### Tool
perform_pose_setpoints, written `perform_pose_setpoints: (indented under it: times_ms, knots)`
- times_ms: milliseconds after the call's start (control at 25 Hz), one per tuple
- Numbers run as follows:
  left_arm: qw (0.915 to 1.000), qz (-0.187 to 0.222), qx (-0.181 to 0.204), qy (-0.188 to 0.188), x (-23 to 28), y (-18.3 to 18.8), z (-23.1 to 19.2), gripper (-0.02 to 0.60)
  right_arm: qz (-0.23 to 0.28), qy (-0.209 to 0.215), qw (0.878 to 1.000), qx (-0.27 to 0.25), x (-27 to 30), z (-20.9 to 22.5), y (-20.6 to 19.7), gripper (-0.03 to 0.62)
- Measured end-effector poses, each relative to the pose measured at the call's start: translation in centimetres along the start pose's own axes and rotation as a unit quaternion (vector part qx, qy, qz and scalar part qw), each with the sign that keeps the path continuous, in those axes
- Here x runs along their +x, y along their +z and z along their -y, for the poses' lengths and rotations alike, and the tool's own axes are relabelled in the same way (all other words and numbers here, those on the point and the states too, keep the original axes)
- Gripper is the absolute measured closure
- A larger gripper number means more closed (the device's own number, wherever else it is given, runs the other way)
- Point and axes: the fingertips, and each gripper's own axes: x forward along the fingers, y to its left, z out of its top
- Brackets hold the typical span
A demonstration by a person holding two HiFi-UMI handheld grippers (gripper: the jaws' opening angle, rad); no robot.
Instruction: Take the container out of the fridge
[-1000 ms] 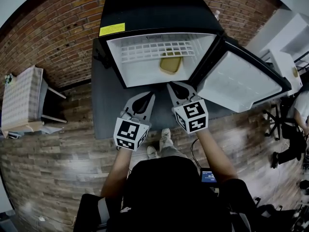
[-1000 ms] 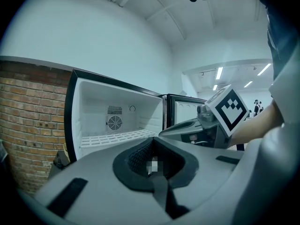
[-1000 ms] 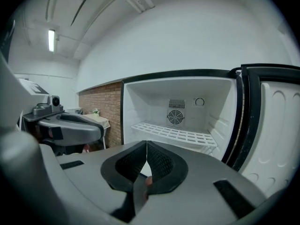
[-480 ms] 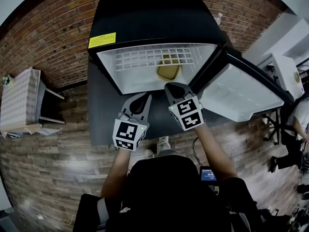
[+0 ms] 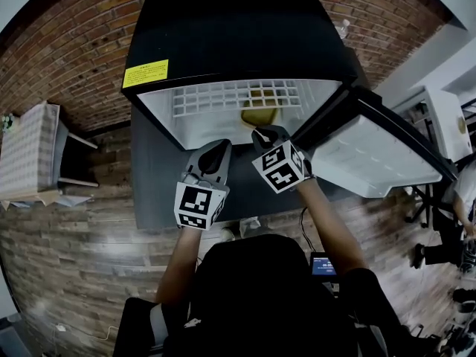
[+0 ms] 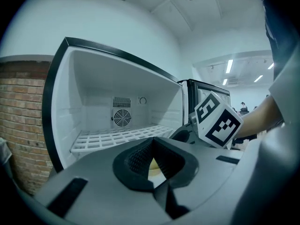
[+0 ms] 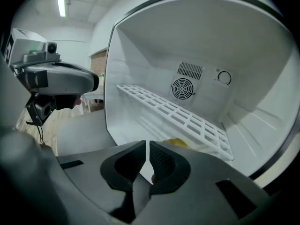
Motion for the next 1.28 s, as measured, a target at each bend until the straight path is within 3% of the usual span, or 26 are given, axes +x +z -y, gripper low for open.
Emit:
perform_pose_setpoints:
  times_ms: [400, 520, 720, 1280]
  knots:
    - [0.9996, -0.021, -0.008, 0.017, 2.4, -1.5, -2.5, 0.568, -0.059, 0.020, 0.998, -0.030, 5.2, 1.3, -1.8, 0.548]
    - [0.9994, -0.024, -0.013, 0.020, 2.8, -1.9, -2.9, 0.568, -0.080, 0.028, 0.995, -0.053, 6.6, 1.4, -2.6, 0.487]
    - [0.9992, -0.031, -0.016, 0.021, 3.2, -2.4, -3.0, 0.568, -0.110, 0.013, 0.989, -0.097, 9.0, 2.0, -4.2, 0.462]
    - [0.9980, -0.046, -0.025, 0.035, 3.0, -3.7, -4.2, 0.568, -0.173, 0.014, 0.973, -0.151, 13.4, 1.8, -8.3, 0.442]
